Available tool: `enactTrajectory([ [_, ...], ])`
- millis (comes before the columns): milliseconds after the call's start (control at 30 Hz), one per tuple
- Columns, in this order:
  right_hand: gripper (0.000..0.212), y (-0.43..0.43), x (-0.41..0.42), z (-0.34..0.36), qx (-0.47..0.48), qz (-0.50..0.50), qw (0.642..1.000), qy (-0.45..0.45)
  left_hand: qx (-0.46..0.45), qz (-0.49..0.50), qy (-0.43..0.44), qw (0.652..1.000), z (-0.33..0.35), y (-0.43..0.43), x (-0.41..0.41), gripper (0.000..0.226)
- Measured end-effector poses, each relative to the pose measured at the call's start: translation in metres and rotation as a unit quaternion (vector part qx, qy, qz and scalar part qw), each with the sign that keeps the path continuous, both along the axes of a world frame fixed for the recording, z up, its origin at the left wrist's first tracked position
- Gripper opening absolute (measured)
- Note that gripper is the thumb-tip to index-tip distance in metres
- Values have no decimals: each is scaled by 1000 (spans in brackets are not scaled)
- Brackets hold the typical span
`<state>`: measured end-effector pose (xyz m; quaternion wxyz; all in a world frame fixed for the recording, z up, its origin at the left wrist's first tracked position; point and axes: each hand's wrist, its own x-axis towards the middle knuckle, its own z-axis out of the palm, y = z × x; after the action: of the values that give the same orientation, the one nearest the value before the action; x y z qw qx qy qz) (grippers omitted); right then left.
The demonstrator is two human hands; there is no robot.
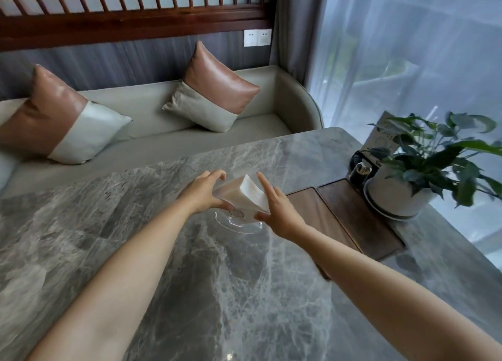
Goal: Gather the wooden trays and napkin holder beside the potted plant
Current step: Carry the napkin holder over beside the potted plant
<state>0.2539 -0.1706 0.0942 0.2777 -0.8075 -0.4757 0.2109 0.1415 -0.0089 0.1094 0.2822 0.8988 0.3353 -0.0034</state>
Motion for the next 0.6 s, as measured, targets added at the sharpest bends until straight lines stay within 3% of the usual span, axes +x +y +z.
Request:
enactTrajectory([
  [600,91,-243,120,42,18,-186,981,-49,16,-225,-72,972,36,-213,177,70],
])
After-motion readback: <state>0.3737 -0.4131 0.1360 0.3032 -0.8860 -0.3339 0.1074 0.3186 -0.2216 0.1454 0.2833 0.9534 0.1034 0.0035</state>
